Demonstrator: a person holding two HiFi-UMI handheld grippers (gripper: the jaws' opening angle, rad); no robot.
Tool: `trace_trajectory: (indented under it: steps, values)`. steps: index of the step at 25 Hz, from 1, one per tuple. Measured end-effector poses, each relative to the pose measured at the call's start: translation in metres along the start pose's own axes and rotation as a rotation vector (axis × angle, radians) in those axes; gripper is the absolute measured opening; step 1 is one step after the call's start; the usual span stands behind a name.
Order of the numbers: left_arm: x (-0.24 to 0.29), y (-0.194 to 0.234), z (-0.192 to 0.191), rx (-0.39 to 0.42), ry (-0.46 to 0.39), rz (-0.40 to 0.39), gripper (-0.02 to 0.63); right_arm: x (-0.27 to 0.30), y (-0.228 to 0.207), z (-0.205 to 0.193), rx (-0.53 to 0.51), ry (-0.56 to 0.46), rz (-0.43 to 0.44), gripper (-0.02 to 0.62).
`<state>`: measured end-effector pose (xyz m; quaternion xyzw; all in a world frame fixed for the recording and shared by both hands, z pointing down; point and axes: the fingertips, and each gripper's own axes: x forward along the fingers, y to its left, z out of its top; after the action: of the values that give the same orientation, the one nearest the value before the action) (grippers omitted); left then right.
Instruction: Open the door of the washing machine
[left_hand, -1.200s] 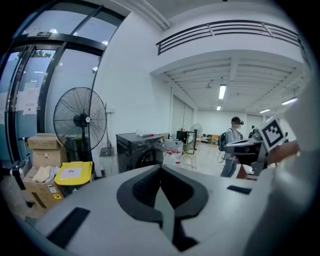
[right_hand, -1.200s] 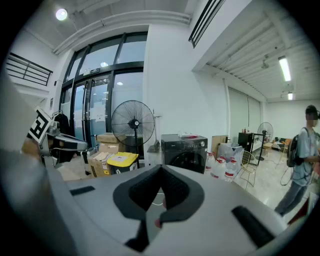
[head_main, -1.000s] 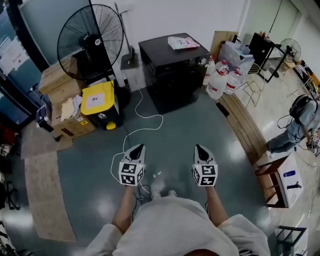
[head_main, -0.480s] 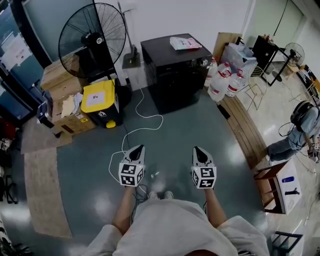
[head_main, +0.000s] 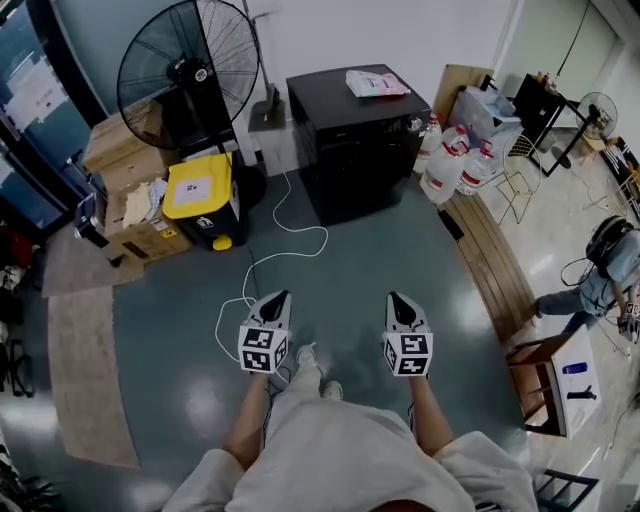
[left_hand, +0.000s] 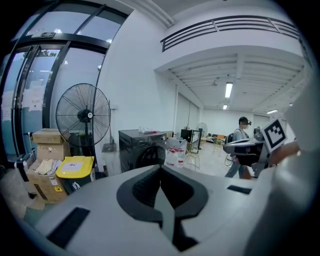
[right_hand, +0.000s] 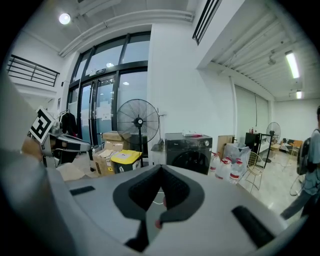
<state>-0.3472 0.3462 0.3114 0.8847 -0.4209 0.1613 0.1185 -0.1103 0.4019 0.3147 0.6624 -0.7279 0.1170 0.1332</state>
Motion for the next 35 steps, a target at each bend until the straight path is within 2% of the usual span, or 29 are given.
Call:
trace_trajectory:
  steps: [8,15,35]
  values:
    - [0.035,0.018,0.008,-0.008,-0.005,-0.007,0.008,0.037,-0.009,0.006,-0.004,0.000,-0.004,-0.002]
    - [0.093,0.048,0.024,-0.001,-0.001,-0.042,0.008,0.098,-0.024,0.024,-0.007,-0.002,-0.021,0.000]
    - [0.259,0.162,0.108,0.025,0.004,-0.128,0.008,0.281,-0.058,0.099,-0.007,0.013,-0.094,0.000]
